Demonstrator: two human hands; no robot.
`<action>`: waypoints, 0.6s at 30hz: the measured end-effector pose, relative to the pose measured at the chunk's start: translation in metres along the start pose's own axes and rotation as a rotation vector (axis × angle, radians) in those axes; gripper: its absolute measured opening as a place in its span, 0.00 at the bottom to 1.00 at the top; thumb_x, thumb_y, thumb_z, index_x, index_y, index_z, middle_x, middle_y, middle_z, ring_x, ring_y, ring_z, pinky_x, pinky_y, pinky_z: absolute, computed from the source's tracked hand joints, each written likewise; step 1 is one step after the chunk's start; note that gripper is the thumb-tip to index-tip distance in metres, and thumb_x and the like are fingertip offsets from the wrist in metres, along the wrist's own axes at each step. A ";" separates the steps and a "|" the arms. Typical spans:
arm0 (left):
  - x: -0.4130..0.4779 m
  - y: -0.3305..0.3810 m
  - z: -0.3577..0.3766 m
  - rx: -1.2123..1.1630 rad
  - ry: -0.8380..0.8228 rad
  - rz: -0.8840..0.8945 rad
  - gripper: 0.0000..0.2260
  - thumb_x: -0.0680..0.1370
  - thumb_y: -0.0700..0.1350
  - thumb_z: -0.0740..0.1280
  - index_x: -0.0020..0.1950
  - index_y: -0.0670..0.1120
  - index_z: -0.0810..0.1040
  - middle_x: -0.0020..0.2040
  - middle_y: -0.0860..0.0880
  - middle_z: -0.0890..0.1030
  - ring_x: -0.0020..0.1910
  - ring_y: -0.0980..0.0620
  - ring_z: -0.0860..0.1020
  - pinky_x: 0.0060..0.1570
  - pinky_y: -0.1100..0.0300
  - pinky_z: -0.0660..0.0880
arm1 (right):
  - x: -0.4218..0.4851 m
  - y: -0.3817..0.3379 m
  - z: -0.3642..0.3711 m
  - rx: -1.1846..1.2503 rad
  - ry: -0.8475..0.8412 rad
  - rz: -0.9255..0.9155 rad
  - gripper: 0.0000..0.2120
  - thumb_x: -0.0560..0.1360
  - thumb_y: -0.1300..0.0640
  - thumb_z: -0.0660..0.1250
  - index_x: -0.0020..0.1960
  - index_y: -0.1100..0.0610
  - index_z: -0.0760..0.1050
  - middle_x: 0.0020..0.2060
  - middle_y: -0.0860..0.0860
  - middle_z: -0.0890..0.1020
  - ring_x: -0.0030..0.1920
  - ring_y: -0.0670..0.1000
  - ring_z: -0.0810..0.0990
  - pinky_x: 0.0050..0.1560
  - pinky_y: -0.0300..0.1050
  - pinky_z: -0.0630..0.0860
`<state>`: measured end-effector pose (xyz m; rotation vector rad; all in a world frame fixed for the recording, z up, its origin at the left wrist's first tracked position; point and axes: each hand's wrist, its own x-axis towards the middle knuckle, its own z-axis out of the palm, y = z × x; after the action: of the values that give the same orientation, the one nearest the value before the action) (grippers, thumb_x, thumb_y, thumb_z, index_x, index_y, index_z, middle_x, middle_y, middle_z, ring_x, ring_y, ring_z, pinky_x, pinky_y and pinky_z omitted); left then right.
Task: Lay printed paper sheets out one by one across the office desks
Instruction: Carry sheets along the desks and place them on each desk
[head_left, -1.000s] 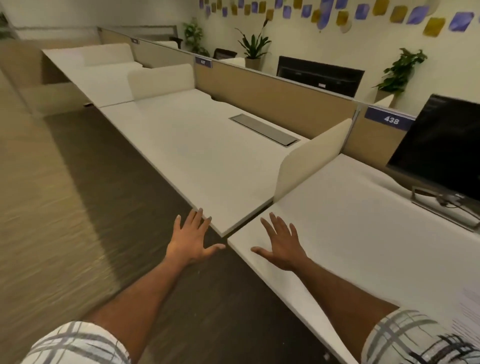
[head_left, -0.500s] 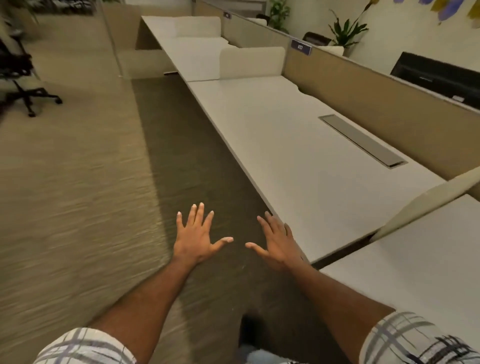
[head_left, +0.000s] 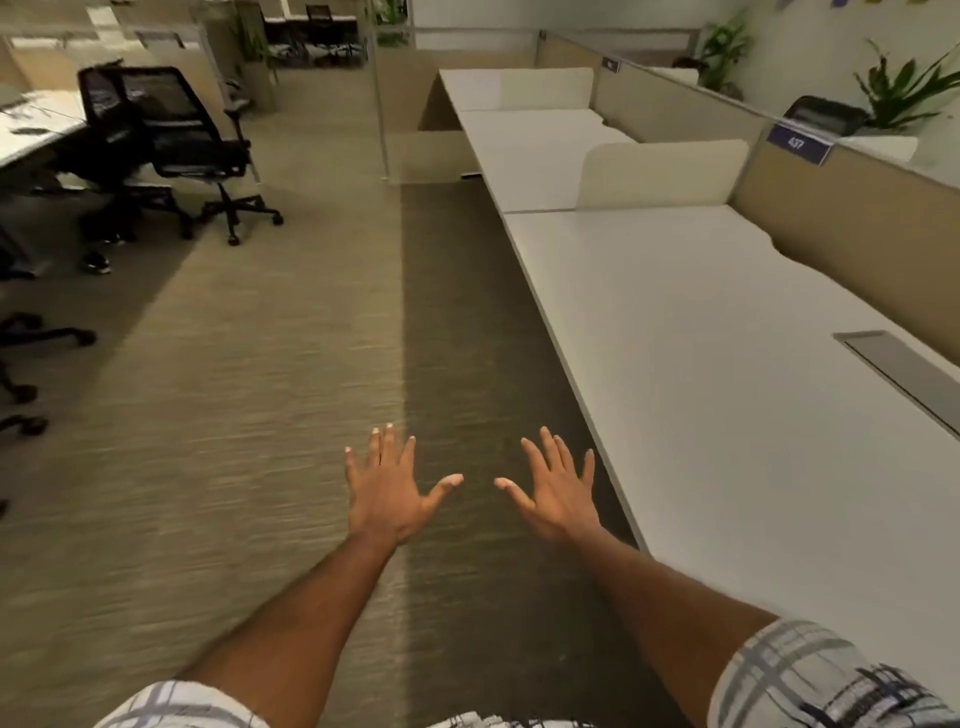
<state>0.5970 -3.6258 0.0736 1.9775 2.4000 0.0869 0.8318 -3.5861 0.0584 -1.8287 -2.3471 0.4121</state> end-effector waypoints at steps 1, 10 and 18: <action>0.015 -0.001 -0.003 0.006 -0.002 -0.012 0.50 0.67 0.79 0.36 0.78 0.50 0.60 0.80 0.44 0.55 0.79 0.45 0.51 0.73 0.35 0.47 | 0.018 -0.003 -0.003 -0.009 -0.002 -0.008 0.40 0.74 0.26 0.44 0.79 0.47 0.51 0.80 0.51 0.46 0.79 0.53 0.42 0.72 0.65 0.32; 0.171 -0.039 0.008 0.005 -0.006 -0.030 0.49 0.68 0.79 0.36 0.79 0.49 0.57 0.80 0.43 0.52 0.80 0.45 0.48 0.74 0.36 0.46 | 0.184 -0.016 -0.002 -0.059 -0.022 -0.063 0.41 0.74 0.26 0.41 0.80 0.49 0.49 0.80 0.52 0.45 0.79 0.53 0.40 0.74 0.66 0.33; 0.354 -0.083 0.000 0.001 -0.011 0.050 0.50 0.67 0.80 0.37 0.79 0.49 0.56 0.81 0.43 0.52 0.80 0.45 0.47 0.74 0.36 0.46 | 0.347 -0.044 -0.016 -0.071 -0.013 -0.001 0.39 0.76 0.29 0.47 0.80 0.49 0.48 0.80 0.51 0.45 0.79 0.52 0.40 0.73 0.64 0.31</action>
<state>0.4476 -3.2942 0.0724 2.0330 2.3448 0.0764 0.7078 -3.2582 0.0664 -1.8607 -2.4003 0.3455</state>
